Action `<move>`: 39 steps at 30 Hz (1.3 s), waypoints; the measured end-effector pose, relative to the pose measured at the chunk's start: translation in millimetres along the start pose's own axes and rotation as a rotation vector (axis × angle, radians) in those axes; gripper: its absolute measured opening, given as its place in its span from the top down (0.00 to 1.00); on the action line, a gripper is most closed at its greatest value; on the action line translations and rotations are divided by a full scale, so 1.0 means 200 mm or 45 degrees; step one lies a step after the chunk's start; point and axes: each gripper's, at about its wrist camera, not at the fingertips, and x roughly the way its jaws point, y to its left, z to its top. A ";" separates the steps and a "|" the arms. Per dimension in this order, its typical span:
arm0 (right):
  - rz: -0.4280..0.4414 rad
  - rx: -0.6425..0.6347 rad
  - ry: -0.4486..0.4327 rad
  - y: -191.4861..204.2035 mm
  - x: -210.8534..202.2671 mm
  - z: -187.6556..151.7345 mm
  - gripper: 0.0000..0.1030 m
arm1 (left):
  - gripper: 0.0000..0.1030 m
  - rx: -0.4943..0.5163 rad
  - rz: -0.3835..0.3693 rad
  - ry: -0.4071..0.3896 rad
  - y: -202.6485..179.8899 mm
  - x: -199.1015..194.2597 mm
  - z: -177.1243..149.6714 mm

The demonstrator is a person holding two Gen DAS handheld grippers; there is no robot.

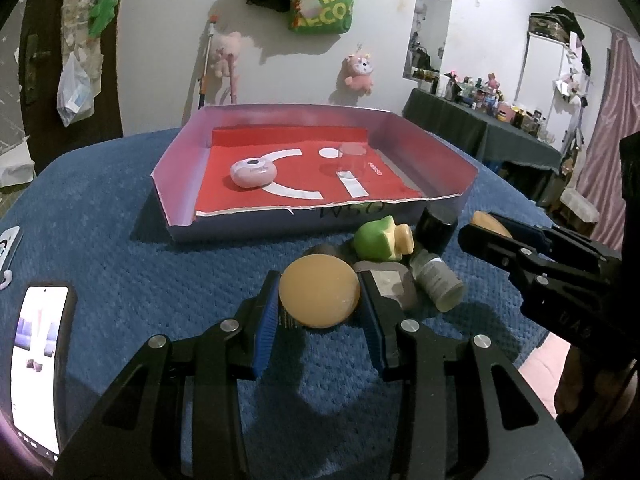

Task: Organize rigid objects
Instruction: 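Lift beige disc with left tool while right tool lifts orange-tan disc, then carry beige disc over the box with left tool while right tool carries orange-tan disc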

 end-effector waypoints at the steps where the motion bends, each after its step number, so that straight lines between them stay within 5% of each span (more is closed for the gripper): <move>1: 0.000 -0.002 -0.002 0.00 0.00 0.00 0.62 | 0.65 0.000 0.000 -0.001 0.00 0.00 0.00; 39: 0.051 0.001 0.000 -0.04 0.05 0.12 0.62 | 0.65 0.030 -0.011 -0.029 0.02 0.00 0.11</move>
